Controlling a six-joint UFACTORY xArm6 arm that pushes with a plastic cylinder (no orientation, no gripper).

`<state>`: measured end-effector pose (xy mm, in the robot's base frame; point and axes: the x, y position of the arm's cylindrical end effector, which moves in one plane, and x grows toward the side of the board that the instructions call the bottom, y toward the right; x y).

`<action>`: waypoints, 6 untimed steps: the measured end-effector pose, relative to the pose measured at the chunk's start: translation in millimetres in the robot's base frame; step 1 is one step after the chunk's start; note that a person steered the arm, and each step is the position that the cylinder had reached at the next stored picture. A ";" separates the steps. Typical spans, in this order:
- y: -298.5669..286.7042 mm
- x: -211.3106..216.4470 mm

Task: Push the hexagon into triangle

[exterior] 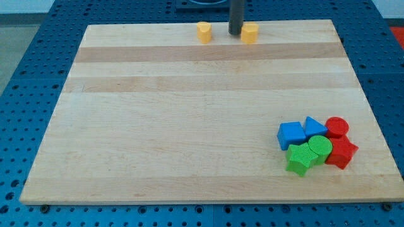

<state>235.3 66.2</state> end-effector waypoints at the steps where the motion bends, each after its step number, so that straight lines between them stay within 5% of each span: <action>1: -9.2 -7.1; 3: 31.1 -30.5; 5: 88.6 73.1; 6: 107.4 78.0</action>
<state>313.3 173.6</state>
